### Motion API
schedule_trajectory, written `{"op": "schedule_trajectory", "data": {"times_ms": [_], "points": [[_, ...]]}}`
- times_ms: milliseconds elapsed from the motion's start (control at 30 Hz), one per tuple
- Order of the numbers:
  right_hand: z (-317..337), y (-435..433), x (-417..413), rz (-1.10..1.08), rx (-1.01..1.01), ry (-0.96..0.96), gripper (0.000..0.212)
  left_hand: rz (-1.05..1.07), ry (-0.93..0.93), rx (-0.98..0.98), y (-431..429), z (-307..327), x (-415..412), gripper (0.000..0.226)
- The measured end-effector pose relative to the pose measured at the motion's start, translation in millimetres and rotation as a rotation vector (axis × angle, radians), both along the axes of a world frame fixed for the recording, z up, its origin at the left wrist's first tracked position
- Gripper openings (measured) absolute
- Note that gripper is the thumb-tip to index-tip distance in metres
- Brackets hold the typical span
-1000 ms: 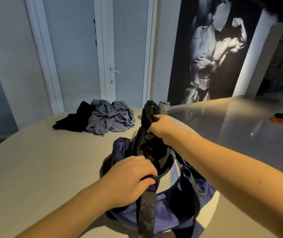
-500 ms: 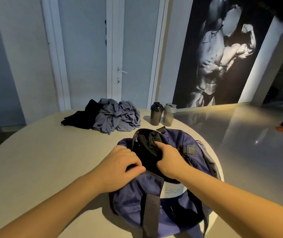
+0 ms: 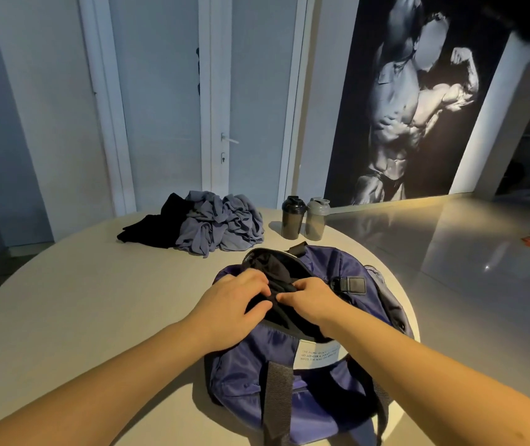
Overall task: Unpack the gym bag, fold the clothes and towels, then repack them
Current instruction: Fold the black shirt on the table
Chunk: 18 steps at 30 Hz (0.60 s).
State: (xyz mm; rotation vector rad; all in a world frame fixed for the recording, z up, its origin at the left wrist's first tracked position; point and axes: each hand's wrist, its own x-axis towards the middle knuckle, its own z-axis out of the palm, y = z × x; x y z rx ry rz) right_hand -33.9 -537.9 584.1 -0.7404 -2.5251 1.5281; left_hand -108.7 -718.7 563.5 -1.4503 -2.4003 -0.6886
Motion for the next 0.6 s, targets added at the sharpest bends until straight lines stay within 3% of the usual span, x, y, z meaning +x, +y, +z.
{"op": "schedule_trajectory", "data": {"times_ms": [233, 300, 367, 467, 533, 600], "points": [[-5, 20, -7, -0.169, -0.214, 0.016, 0.010, -0.045, 0.101, -0.168, -2, -4, 1, 0.055], [-9, 27, -8, -0.230, -0.193, 0.010, 0.008, -0.018, 0.137, -0.218, -6, -3, 1, 0.065], [-9, 36, -7, -0.236, -0.049, -0.025, 0.014, 0.014, 0.183, -0.286, -9, -1, 2, 0.074], [-7, 40, 2, -0.147, 0.279, 0.016, 0.051, 0.034, 0.204, -0.281, -8, 0, 4, 0.084], [-7, 41, 8, -0.053, 0.468, 0.140, 0.074, -0.002, 0.212, -0.223, -7, 0, 4, 0.071], [-5, 37, 16, 0.104, 0.718, 0.164, 0.084, -0.130, 0.207, -0.170, -6, 2, 9, 0.058]]}}
